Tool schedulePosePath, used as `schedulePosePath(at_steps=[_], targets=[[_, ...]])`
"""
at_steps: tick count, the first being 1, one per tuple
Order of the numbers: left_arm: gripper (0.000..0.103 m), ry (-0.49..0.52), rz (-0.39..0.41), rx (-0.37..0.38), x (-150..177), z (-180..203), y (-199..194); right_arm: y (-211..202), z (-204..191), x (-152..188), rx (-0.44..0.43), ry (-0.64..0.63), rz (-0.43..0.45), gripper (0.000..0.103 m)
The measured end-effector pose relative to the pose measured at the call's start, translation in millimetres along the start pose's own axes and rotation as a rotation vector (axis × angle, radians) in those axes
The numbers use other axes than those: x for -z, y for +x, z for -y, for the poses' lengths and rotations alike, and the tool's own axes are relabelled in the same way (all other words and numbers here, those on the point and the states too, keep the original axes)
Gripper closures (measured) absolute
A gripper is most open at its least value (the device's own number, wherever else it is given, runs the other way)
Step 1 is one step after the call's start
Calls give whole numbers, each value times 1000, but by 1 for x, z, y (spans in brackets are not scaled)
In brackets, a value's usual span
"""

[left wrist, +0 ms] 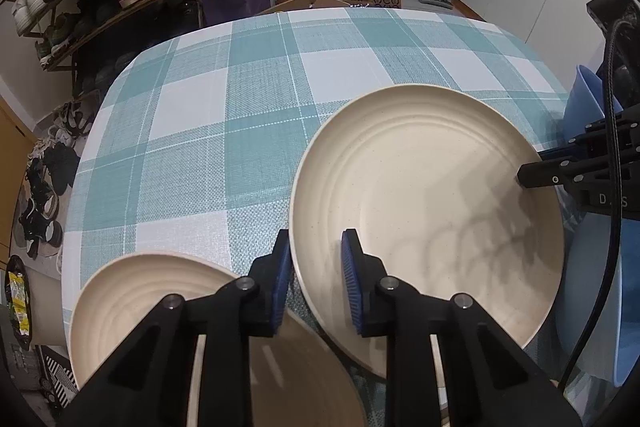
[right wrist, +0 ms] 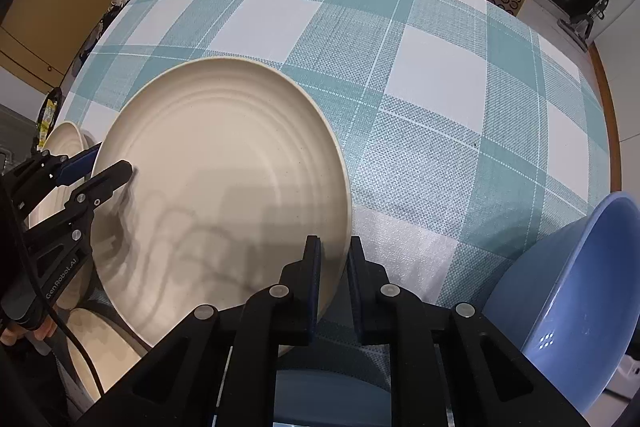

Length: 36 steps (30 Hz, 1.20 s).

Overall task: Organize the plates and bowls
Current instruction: 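Lift the beige plate with both grippers and carry it over another plate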

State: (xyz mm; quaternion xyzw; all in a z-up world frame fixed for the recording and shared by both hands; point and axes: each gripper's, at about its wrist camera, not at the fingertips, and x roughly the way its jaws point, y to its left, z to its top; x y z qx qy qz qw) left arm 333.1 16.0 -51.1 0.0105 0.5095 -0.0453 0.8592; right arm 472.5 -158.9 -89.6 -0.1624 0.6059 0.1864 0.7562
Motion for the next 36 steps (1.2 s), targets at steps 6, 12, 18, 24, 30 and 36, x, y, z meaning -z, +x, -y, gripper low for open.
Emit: schedulePosePath(at_steps=[6,12,18,24,30,36], targets=[[81,-8,23,8,-3,1,-6,-9,4,-1,15,13,27,91],[81,-22,51,8,-6,0,-14,-12,-2,-7,22,20,52,92],[81,-36,72,8,-8,-3,-19,-19,-2,-8,29,22,77,93],[81,-50,97,12,-9,-5,-25,-28,-1,-8,31,27,110,94],[81,-60,122,14,-10,-4,-34,-39,-3,-5,38,32,142,94],[81,-65,148,19,-11,-3,-45,-51,-3,-3,34,37,172,94]])
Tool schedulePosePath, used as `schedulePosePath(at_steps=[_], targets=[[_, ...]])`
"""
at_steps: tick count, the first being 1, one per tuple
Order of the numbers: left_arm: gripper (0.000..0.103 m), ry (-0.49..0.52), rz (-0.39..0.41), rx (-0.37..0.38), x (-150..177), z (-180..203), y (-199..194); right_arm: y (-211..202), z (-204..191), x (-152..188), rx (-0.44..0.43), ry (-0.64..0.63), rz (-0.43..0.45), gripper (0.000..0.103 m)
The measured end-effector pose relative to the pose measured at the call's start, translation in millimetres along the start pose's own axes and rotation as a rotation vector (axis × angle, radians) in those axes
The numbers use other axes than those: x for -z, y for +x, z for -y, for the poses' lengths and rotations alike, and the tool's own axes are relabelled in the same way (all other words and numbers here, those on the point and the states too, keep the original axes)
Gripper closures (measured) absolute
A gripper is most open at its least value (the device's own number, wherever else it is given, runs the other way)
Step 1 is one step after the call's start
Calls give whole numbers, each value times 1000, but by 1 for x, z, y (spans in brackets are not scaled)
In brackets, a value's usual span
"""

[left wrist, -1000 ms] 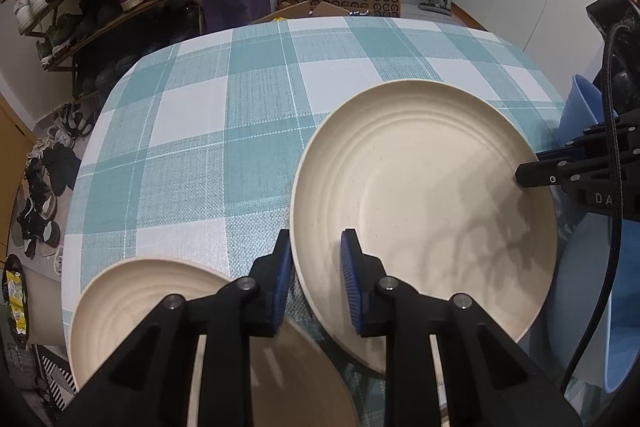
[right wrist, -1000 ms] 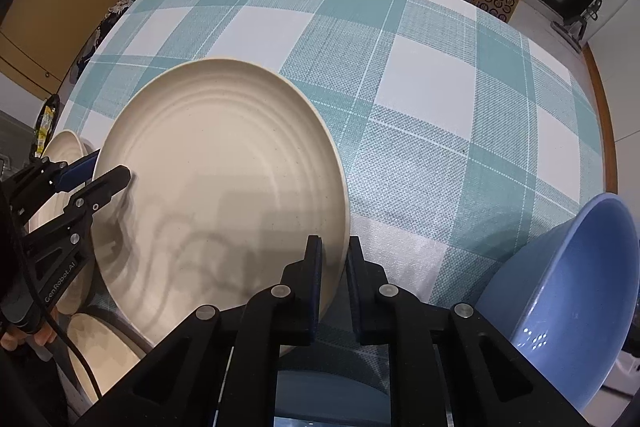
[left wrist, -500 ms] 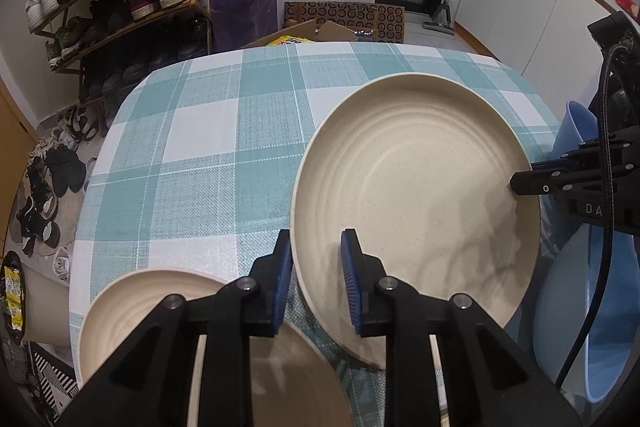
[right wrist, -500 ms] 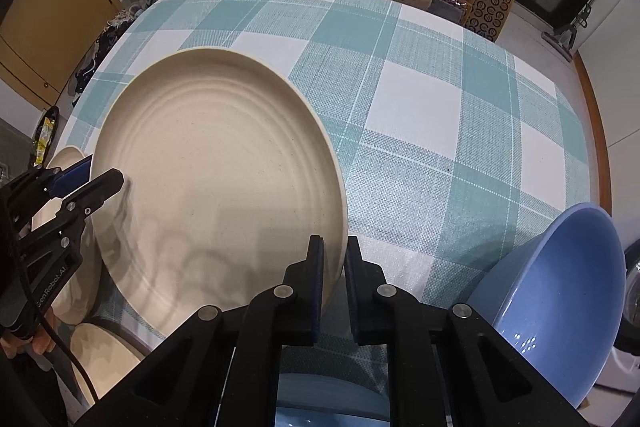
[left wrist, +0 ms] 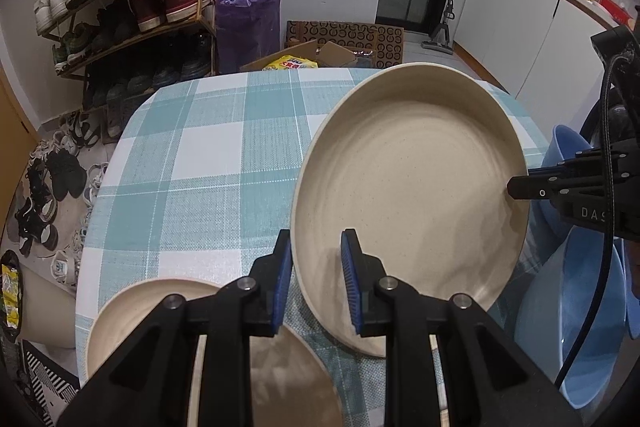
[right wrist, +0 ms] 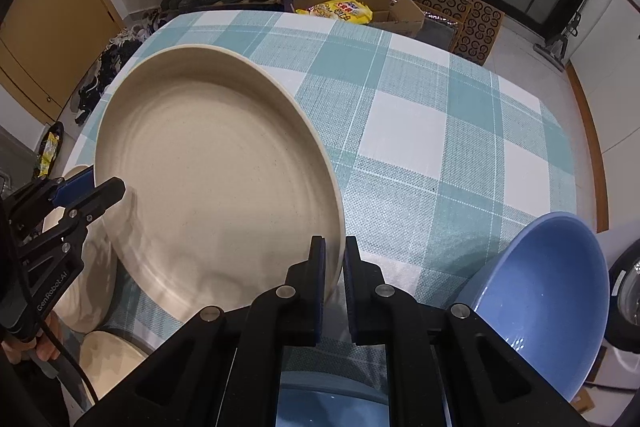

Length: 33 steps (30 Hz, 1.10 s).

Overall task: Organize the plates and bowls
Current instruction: 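Lift the beige plate with both grippers and carry it over another plate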

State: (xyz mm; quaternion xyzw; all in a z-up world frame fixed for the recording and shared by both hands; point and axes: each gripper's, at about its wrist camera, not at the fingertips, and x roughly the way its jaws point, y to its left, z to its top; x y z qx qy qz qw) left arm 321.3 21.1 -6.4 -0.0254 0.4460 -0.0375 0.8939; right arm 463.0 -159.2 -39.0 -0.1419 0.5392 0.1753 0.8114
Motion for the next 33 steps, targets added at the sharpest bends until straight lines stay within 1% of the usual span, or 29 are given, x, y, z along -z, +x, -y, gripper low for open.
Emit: schedulePosePath(at_steps=[9,18,24,33], targets=[[81,1,49,-8,-5,2,-24,-21,-2,2,-9,1,45,94],[81,-4,102,-21,-6,0,-54,-52,-10,3,-9,-7,101,94],[81,-7,135,-23,-3,0,-77,-75,-18,7,-12,-11,136,94],[81,-6,175,-33,1,-1,-102,-96,-27,16,-22,-19,163,94]])
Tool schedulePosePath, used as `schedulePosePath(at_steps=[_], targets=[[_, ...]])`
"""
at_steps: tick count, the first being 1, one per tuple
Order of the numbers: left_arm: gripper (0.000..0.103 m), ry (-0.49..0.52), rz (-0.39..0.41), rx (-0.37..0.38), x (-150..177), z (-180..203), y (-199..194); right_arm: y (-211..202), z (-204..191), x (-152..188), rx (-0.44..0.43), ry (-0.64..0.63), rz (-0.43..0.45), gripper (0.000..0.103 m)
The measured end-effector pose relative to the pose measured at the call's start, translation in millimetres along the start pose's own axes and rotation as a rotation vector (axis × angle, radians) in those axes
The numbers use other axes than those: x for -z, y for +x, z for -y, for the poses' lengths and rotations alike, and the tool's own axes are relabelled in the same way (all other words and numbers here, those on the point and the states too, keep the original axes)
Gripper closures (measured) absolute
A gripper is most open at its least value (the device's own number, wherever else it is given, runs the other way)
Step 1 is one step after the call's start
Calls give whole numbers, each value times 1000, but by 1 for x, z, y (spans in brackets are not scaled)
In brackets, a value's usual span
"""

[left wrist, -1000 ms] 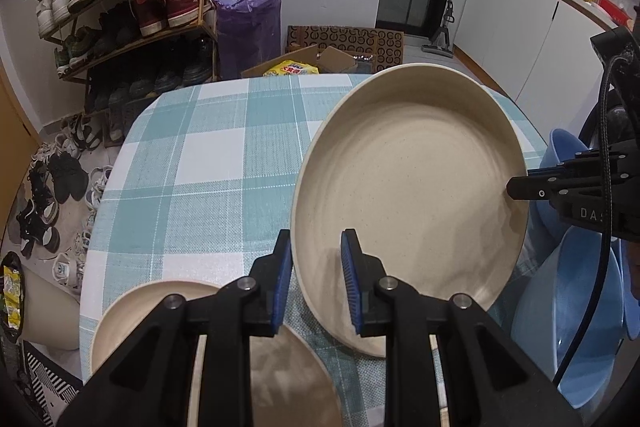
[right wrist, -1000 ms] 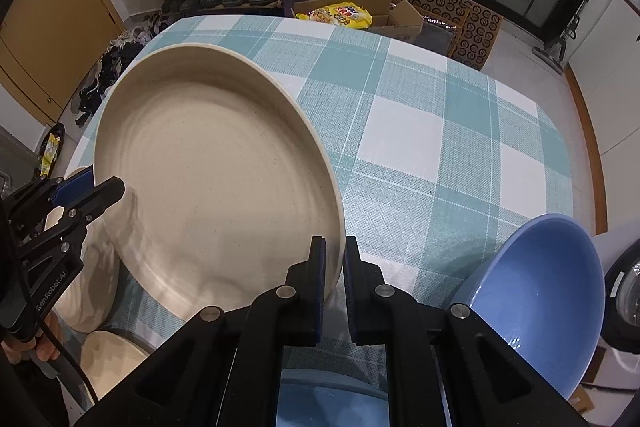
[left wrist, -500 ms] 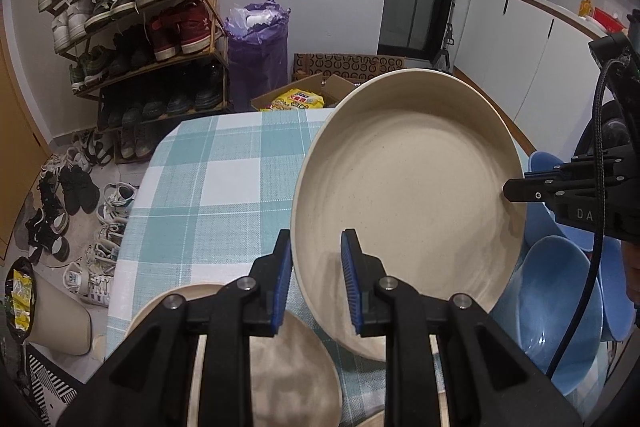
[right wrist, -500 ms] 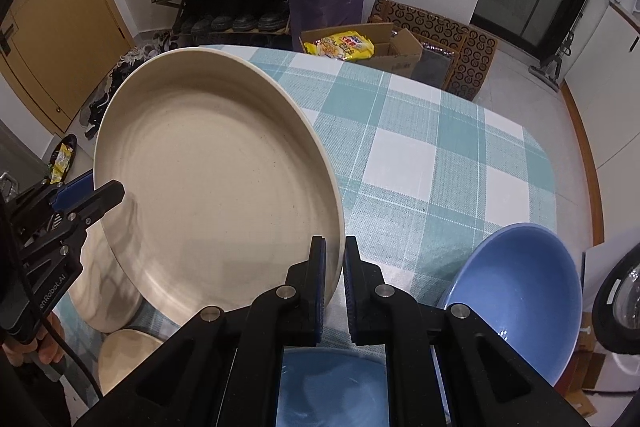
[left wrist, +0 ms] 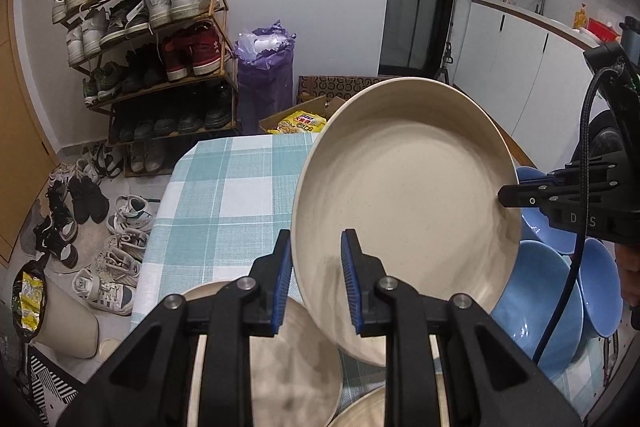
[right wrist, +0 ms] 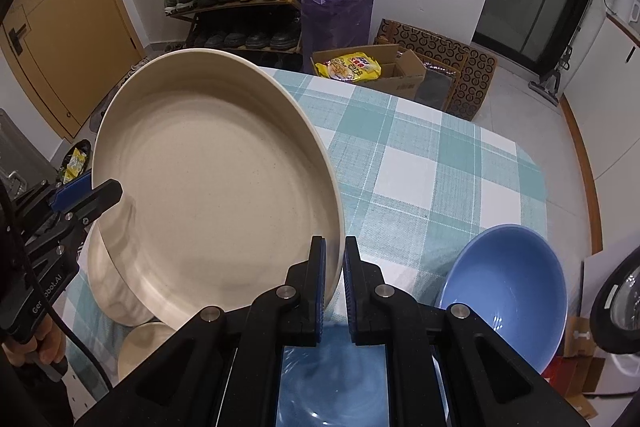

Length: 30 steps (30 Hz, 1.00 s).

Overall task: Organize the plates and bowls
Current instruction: 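Lift the beige plate with both grippers and carry it over another plate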

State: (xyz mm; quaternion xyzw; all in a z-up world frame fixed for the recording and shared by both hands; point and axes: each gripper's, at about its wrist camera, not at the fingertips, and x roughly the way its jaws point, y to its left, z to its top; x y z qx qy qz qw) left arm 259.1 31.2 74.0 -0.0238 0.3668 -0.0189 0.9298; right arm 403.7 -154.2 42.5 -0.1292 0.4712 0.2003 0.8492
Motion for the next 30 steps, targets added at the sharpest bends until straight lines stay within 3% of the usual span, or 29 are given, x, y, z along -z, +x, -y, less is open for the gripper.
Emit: schedulePosePath(at_steps=[30], targets=[[81,-3,53,-27,47,-5,-78,-56,-50,51,-64,-66,-13,94]])
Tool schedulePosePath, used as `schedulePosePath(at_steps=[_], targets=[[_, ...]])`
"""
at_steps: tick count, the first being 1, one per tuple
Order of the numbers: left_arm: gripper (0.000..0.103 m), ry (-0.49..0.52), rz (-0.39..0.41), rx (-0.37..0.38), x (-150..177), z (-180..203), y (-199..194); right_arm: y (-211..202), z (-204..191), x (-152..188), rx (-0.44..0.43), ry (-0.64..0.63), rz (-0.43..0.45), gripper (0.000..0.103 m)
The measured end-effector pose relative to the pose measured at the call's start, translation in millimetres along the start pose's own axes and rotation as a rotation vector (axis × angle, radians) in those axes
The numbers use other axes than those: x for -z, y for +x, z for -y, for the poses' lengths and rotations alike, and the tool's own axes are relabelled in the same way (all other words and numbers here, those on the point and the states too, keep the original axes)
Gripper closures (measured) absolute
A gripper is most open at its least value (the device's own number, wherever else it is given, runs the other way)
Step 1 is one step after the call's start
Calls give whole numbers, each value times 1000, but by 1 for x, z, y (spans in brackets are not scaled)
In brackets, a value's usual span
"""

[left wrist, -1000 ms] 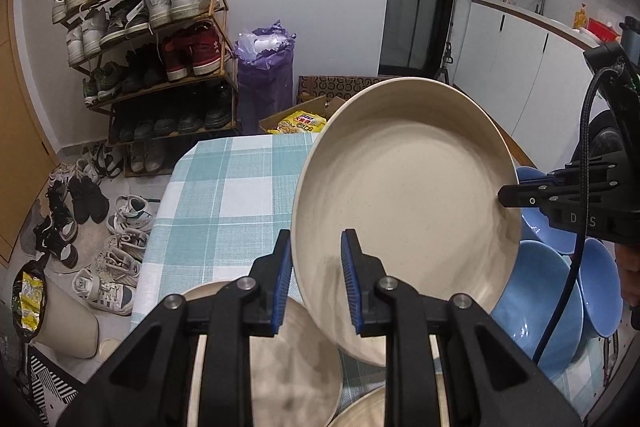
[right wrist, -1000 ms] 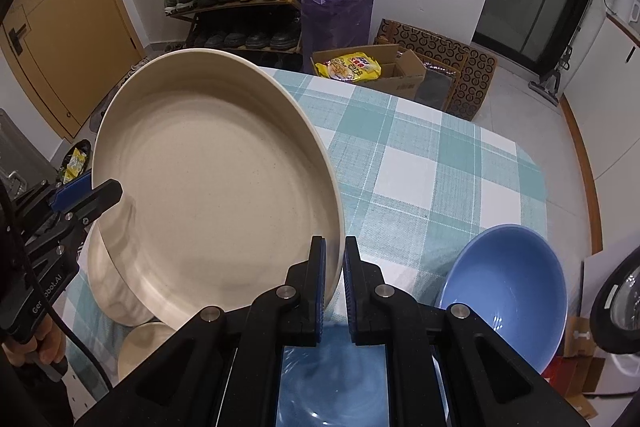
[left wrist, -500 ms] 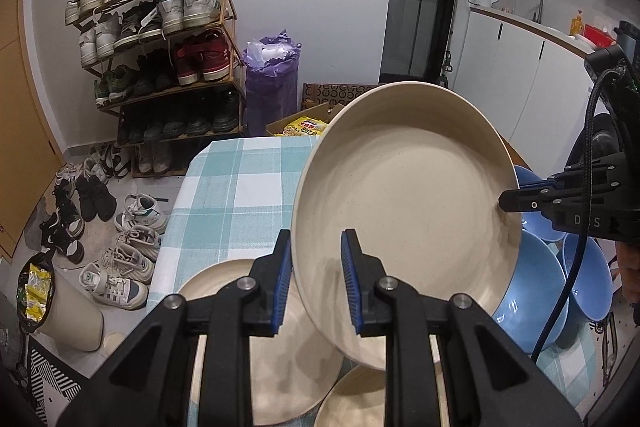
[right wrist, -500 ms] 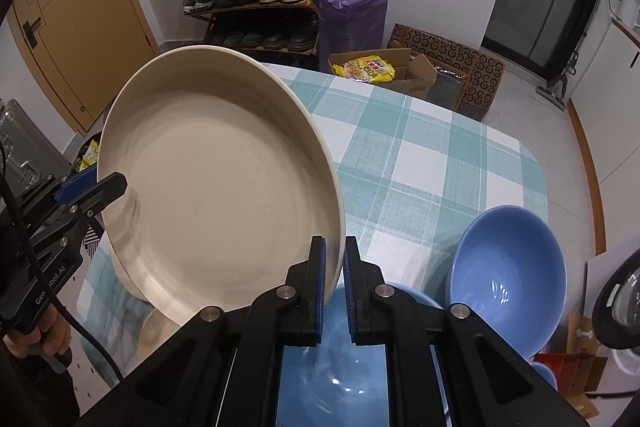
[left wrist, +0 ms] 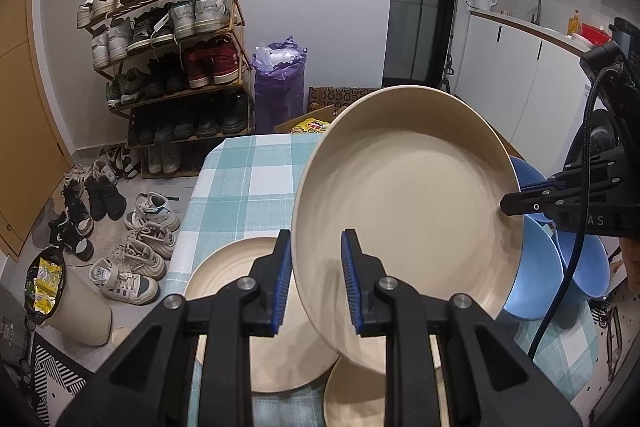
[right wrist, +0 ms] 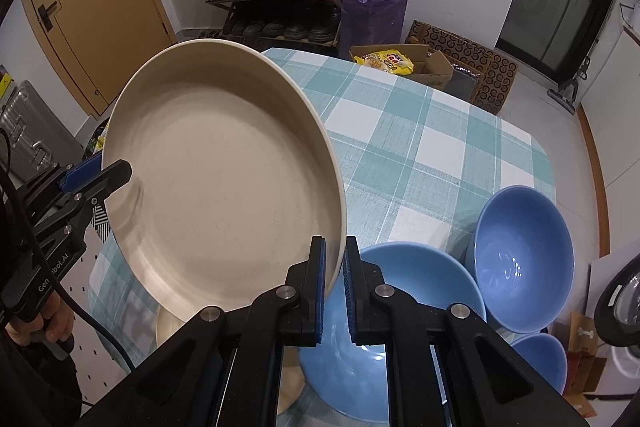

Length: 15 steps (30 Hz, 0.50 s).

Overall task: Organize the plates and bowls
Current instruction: 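Lift the beige plate with both grippers and carry it over another plate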

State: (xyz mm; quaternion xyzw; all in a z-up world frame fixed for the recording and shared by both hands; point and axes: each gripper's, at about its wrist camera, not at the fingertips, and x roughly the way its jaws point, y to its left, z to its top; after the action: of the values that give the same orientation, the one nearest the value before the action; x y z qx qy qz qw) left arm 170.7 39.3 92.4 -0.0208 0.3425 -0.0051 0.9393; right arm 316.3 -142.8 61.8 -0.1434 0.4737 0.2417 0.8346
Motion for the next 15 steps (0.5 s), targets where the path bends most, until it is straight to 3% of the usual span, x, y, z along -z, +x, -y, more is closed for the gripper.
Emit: schedulePosePath(at_steps=[15], targets=[[81,4,-15,15,35,6,-17,-8,-13,39,-11,-19,-23,94]])
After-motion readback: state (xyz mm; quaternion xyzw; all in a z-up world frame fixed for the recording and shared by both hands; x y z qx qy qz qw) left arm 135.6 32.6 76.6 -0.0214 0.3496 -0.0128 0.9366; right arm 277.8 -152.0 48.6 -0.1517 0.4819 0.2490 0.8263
